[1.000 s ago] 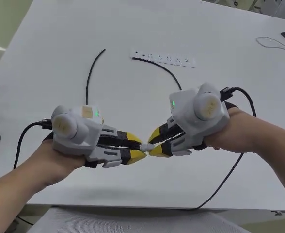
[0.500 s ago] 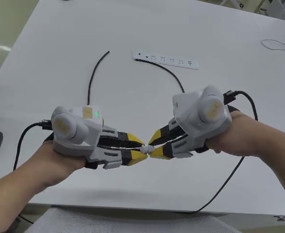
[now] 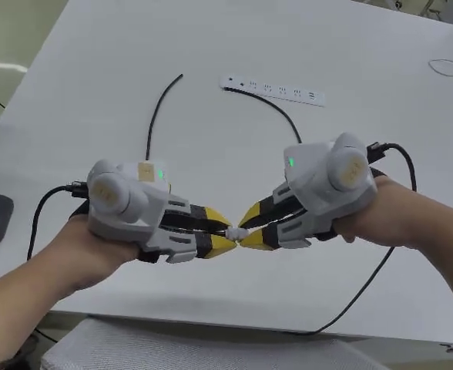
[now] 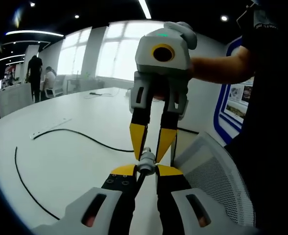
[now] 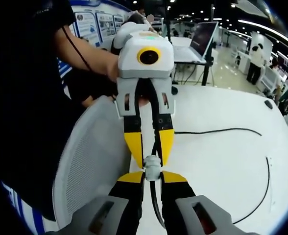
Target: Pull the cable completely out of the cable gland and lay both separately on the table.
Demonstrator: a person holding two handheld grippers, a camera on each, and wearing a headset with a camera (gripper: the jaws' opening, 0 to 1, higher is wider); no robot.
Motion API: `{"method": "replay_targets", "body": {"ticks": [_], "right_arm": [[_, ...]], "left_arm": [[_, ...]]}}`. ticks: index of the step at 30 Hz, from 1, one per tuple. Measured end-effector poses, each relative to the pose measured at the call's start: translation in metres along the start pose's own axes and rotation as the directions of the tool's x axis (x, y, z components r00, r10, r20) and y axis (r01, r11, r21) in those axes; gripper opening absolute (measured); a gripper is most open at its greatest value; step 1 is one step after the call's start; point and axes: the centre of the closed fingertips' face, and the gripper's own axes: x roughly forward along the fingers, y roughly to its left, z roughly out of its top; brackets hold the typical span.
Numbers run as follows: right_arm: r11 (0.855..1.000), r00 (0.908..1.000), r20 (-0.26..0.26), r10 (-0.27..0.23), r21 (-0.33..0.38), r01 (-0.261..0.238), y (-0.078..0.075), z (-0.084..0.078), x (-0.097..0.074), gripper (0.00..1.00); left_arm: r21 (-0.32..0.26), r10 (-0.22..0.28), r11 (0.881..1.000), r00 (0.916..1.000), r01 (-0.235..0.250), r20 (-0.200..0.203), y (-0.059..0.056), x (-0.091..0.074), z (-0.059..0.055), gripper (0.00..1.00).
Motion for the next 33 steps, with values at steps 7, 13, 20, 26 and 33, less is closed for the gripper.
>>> {"method": "replay_targets", "body": {"ticks": [7,13,20,26,33], "right_arm": [[0.973,0.9862,0.144,0.083,0.202,-0.111,0.004,0.007,-0.004,0.09],[0.896,0.9413,0.308,0.138,0.366,-0.251,-0.001,0.020,-0.013,0.13],[0.726,0.8681,0.443,0.224,0.519,-0.452,-0.003,0.027,-0.018,0.12],[0.682,0.8591,0.448,0.248,0.549,-0.483,0.001,0.025,-0.015,0.12],[0.647,0.8512,0.451,0.268,0.571,-0.506,0.006,0.022,-0.013,0.11]], "left_arm": [[0.013,-0.008,1.000,1.0000,0.008,-0.001,-0.003,-0.007,0.001,0.15],[0.034,-0.013,0.999,0.9999,0.013,0.003,-0.004,-0.010,0.003,0.15],[0.092,-0.010,0.996,0.9999,0.009,0.010,-0.002,-0.014,0.011,0.15],[0.129,-0.010,0.992,0.9999,0.011,-0.005,-0.002,-0.014,0.013,0.15],[0.155,-0.017,0.988,0.9997,0.020,-0.019,-0.003,-0.014,0.012,0.15]]}}
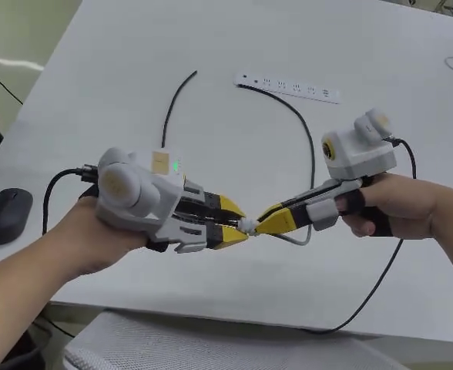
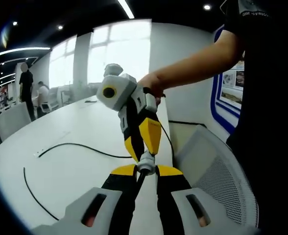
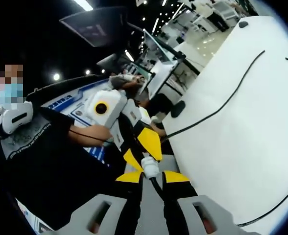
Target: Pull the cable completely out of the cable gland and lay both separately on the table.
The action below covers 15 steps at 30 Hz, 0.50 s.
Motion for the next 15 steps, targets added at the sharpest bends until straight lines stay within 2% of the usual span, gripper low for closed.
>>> {"method": "replay_targets", "body": {"ticks": [9,11,13,15], "right_arm": [[1.000,0.9999,0.001,0.011,0.014,-0.011,0.0023,-0.0005,0.0028,0.09],[1.000,1.0000,-0.009,0.001,-0.022,-0.002,0.0034,-0.0014,0.0032,0.09],[0.996,0.9993,-0.024,-0.029,-0.087,0.027,0.0020,-0.0023,0.0034,0.08],[0.985,0.9972,-0.035,-0.067,-0.160,0.060,0.0017,-0.0021,0.0042,0.08]], "left_arm": [[0.005,-0.010,1.000,0.9999,0.010,-0.005,-0.0014,0.0007,-0.0006,0.15],[0.000,-0.014,1.000,0.9999,0.014,-0.005,-0.0022,0.0007,-0.0009,0.15],[-0.006,-0.016,1.000,0.9998,0.016,-0.009,-0.0027,0.0008,-0.0018,0.15],[-0.029,-0.017,0.999,0.9998,0.016,-0.010,-0.0026,0.0006,-0.0030,0.15]]}}
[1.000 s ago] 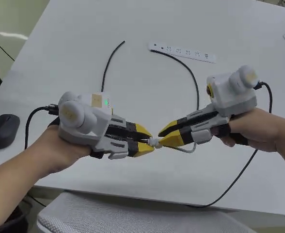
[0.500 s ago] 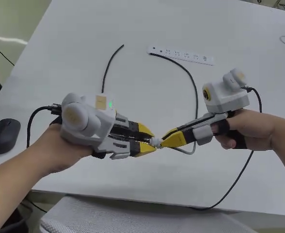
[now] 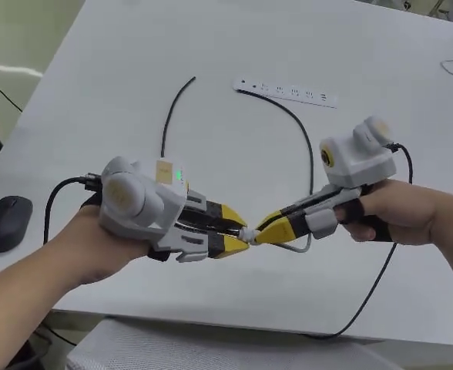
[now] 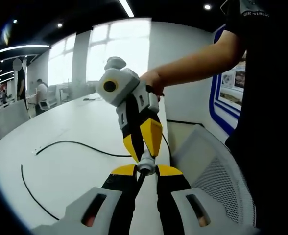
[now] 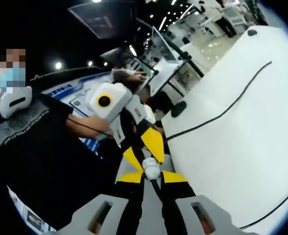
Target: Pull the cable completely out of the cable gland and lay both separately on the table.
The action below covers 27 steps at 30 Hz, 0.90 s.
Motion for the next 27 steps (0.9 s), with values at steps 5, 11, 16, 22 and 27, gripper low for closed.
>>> {"method": "replay_targets", "body": {"ticks": [5,11,16,22,27], "right_arm": [[0.983,0.9956,-0.016,-0.092,-0.162,0.088,0.0006,0.0000,0.0000,0.08],[0.916,0.9742,-0.012,-0.225,-0.344,0.208,0.0014,0.0000,-0.0017,0.07],[0.820,0.9369,0.011,-0.349,-0.480,0.311,-0.0008,0.0032,-0.0039,0.07],[0.651,0.8755,0.022,-0.483,-0.660,0.376,-0.0051,0.0018,-0.0017,0.07],[0.566,0.8418,0.043,-0.538,-0.722,0.399,-0.0074,0.0002,0.0012,0.07]], "left_arm": [[-0.038,0.001,0.999,0.9999,0.000,0.011,0.0006,-0.0004,-0.0009,0.15],[-0.066,-0.006,0.998,0.9998,0.007,0.018,0.0011,0.0006,0.0002,0.14],[-0.097,-0.005,0.995,0.9994,0.009,0.033,0.0038,-0.0007,0.0027,0.14],[-0.148,-0.009,0.989,0.9992,0.015,0.040,0.0041,-0.0001,0.0009,0.14],[-0.168,-0.011,0.986,0.9993,0.017,0.036,0.0047,-0.0004,-0.0007,0.14]]}}
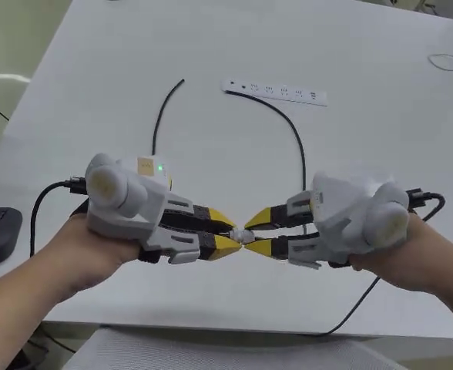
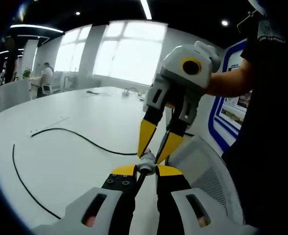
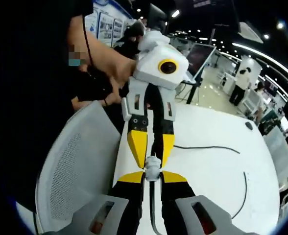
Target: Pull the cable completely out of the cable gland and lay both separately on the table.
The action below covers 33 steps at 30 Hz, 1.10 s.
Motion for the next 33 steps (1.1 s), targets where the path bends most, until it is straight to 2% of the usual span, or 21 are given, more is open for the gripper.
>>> {"method": "replay_targets", "body": {"ticks": [2,8,12,18,20,22,23,25,26,28,29,30,32,33], "right_arm": [[1.000,0.9999,-0.005,-0.014,-0.019,0.014,-0.001,-0.001,0.000,0.07],[0.997,0.9983,-0.014,-0.057,-0.056,0.056,-0.005,-0.001,0.000,0.08],[0.997,0.9976,-0.010,-0.069,-0.038,0.068,-0.007,-0.001,0.000,0.08],[0.997,0.9995,0.016,-0.026,0.072,0.025,-0.007,-0.002,-0.003,0.10],[0.982,0.9988,0.032,0.038,0.184,-0.043,-0.001,-0.004,-0.004,0.16],[0.969,0.9941,0.077,0.077,0.231,-0.093,-0.001,-0.003,-0.007,0.16],[0.937,0.9869,0.117,0.111,0.318,-0.143,0.000,0.000,-0.009,0.15],[0.897,0.9783,0.160,0.132,0.401,-0.186,-0.004,0.001,-0.012,0.16],[0.862,0.9664,0.184,0.179,0.444,-0.244,-0.002,0.001,-0.013,0.17],[0.847,0.9660,0.181,0.185,0.469,-0.250,-0.010,-0.006,-0.012,0.15],[0.834,0.9625,0.190,0.194,0.485,-0.264,-0.010,-0.006,-0.012,0.17],[0.791,0.9511,0.217,0.220,0.530,-0.304,-0.008,-0.005,-0.012,0.18],[0.767,0.9396,0.256,0.227,0.548,-0.335,-0.011,-0.004,-0.011,0.18],[0.723,0.9240,0.293,0.246,0.579,-0.376,-0.010,-0.002,-0.011,0.17]], "left_arm": [[-0.021,-0.002,1.000,1.0000,0.002,0.002,0.001,0.000,0.000,0.14],[-0.037,0.002,0.999,1.0000,-0.001,0.006,0.004,-0.001,0.001,0.15],[-0.034,0.001,0.999,1.0000,0.000,0.007,0.004,-0.001,0.002,0.15],[-0.006,-0.005,1.000,1.0000,0.005,-0.007,0.003,0.001,0.000,0.15],[0.005,-0.007,1.000,0.9999,0.007,-0.009,0.003,0.001,0.000,0.15],[0.019,-0.013,1.000,0.9998,0.013,-0.012,0.001,0.001,-0.001,0.15],[0.029,-0.016,0.999,0.9997,0.017,-0.016,0.000,0.001,-0.001,0.15],[0.037,-0.017,0.999,0.9996,0.018,-0.023,0.000,0.001,-0.002,0.15],[0.041,-0.018,0.999,0.9996,0.019,-0.023,-0.001,0.001,-0.002,0.15],[0.043,-0.021,0.999,0.9995,0.022,-0.024,-0.001,0.001,-0.002,0.15],[0.047,-0.021,0.999,0.9995,0.022,-0.026,-0.001,0.001,-0.002,0.15],[0.050,-0.022,0.998,0.9995,0.023,-0.025,-0.002,0.001,-0.002,0.15],[0.053,-0.025,0.998,0.9994,0.026,-0.023,-0.002,0.001,-0.001,0.15],[0.057,-0.026,0.998,0.9994,0.027,-0.023,-0.003,0.001,-0.001,0.15]]}}
